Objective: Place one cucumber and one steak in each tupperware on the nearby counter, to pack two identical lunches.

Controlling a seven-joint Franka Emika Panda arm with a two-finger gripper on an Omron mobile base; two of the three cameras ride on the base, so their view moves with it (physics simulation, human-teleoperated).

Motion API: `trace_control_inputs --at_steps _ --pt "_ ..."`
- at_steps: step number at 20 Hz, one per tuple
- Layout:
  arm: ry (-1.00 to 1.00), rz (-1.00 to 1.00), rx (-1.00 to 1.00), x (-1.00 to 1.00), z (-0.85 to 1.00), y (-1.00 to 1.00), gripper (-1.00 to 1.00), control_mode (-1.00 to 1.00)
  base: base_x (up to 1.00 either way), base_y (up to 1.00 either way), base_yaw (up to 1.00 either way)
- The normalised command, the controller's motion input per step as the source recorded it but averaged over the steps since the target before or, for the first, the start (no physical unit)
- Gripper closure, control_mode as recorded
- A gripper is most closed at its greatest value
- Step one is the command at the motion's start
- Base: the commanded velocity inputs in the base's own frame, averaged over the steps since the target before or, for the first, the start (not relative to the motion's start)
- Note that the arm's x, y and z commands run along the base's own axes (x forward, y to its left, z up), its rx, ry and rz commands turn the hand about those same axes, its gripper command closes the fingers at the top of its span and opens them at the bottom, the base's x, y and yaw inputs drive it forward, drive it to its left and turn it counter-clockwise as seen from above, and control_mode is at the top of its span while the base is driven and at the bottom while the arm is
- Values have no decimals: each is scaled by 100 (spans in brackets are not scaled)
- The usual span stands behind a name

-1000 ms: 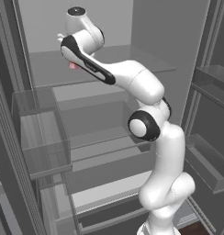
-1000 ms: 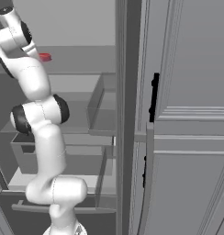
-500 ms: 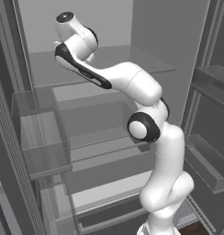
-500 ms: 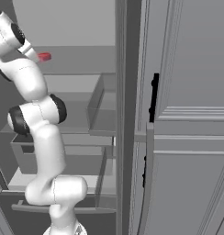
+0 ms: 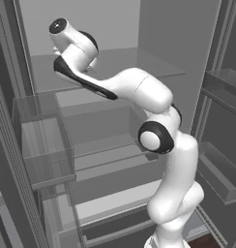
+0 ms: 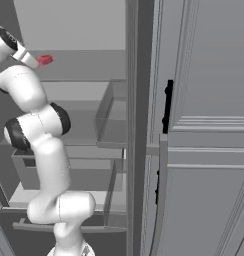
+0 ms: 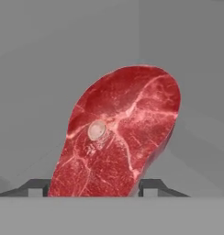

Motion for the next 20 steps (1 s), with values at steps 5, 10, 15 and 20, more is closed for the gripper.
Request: trace_control_inputs --at_steps 5,10,15,20 --pt "-35 0 0 -100 -27 -22 100 -100 0 0 0" --pt "-36 0 0 -100 -25 -42 100 -100 0 0 0" --pt "-28 0 3 -100 0 -55 100 -100 0 0 0" --pt "-16 0 7 -100 17 -68 100 -100 0 0 0"
